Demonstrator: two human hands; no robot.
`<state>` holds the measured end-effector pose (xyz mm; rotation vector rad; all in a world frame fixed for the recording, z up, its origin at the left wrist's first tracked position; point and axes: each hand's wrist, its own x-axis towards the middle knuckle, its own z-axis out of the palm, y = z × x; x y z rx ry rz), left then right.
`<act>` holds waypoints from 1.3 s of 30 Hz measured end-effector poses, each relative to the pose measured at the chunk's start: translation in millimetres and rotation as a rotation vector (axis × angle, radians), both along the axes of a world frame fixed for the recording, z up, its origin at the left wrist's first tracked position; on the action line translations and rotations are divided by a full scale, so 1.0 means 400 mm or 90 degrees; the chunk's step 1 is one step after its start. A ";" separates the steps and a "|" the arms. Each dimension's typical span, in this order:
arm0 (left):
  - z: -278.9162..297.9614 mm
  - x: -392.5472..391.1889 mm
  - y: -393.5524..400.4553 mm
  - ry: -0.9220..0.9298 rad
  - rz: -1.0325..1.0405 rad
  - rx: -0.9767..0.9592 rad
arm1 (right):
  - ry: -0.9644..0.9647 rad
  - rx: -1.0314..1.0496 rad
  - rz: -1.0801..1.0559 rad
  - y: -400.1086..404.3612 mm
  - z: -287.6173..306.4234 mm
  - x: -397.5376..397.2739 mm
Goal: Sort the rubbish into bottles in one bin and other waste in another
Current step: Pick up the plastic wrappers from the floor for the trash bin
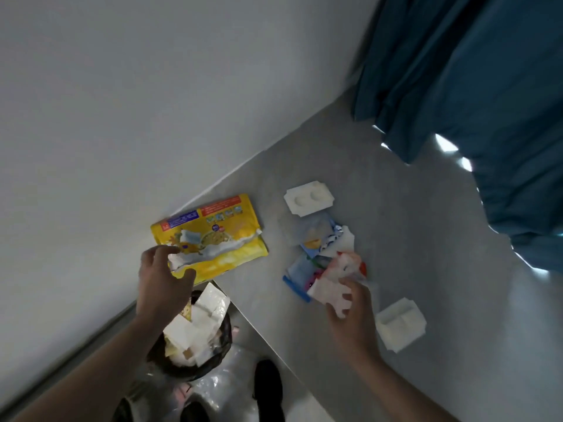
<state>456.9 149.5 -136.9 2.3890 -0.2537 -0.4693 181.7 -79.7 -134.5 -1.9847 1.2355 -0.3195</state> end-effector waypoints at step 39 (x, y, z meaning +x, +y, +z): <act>-0.285 -1.308 0.355 0.270 -0.318 0.337 | 0.446 0.348 0.257 0.445 -0.271 -1.181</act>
